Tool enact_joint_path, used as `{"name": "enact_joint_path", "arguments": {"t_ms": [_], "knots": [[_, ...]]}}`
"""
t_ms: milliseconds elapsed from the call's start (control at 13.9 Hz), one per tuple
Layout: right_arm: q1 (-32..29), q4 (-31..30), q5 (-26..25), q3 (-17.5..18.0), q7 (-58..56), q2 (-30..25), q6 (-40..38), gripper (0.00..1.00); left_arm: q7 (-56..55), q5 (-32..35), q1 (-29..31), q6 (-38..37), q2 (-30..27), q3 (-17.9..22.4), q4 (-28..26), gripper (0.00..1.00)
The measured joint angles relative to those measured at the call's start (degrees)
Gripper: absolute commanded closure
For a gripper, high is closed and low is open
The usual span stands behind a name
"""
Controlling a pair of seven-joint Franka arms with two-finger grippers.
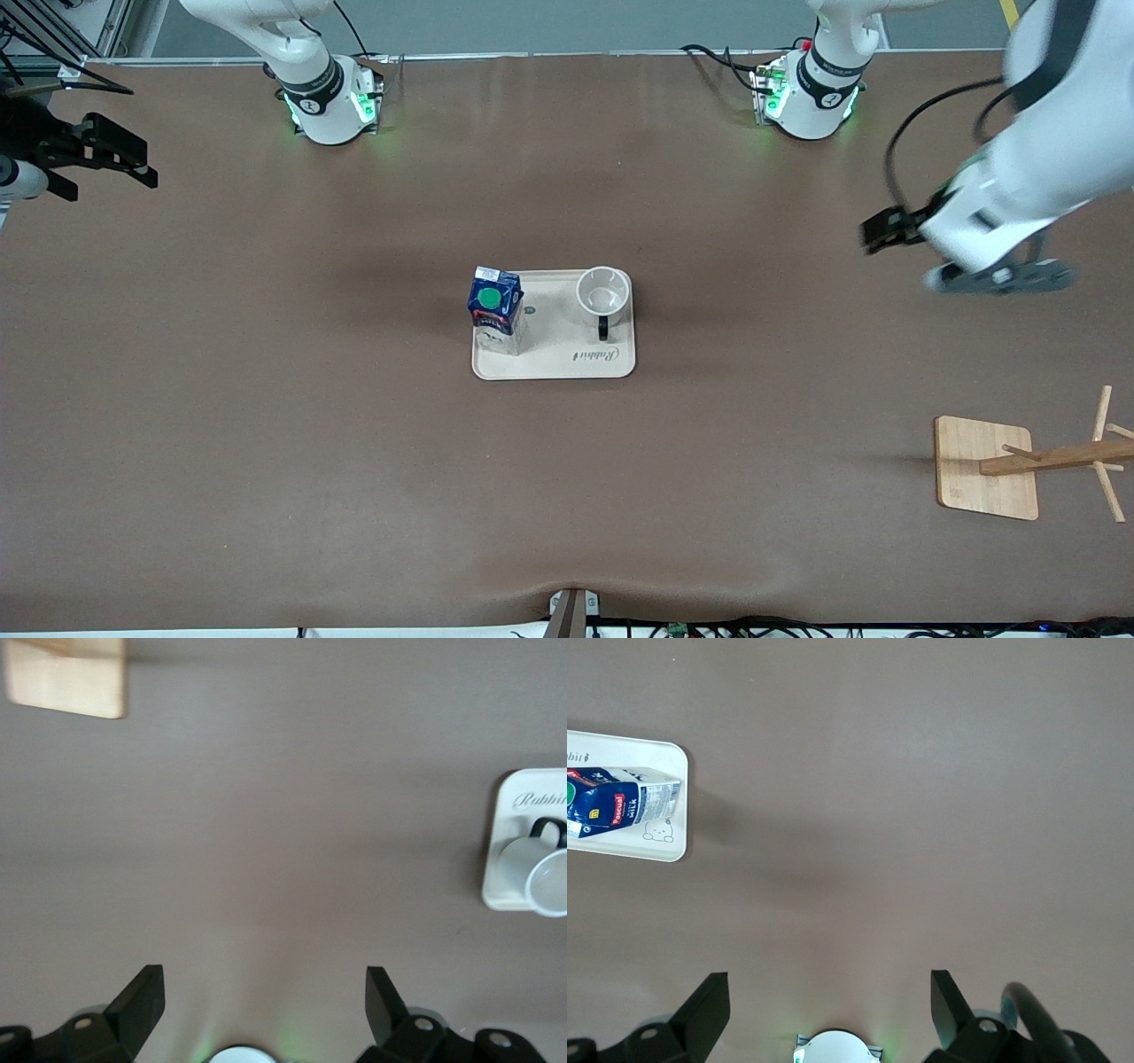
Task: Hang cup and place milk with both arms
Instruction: 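Reach the left gripper toward the white mug on the tray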
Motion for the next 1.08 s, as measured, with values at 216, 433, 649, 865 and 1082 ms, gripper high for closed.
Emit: {"name": "enact_joint_path", "arguments": {"t_ms": [216,433,649,865,1082], "knots": [[0.0,0.6,0.0,-0.1,0.0,0.0,0.0,0.00,-7.9,0.0,-5.6,7.8,4.5,-0.6,-2.8,0.00],[-0.6,1.7,0.0,-0.1,0.1,0.0,0.0,0.00,-13.4,0.0,-10.4,14.8,5.4,-0.7,-7.4,0.00],[-1.5,1.9,0.0,-0.1,0.1,0.4,0.0,0.00,-18.2,0.0,-13.9,21.7,5.4,-0.7,-12.8,0.00],[-1.5,2.2,0.0,-0.1,0.1,1.1,0.0,0.00,-22.5,0.0,-17.4,27.9,6.1,-0.7,-17.3,0.12],[-1.6,2.3,0.0,-0.1,0.1,1.9,0.0,0.00,-25.9,0.0,-20.5,33.4,9.9,-0.7,-18.2,0.14]]}}
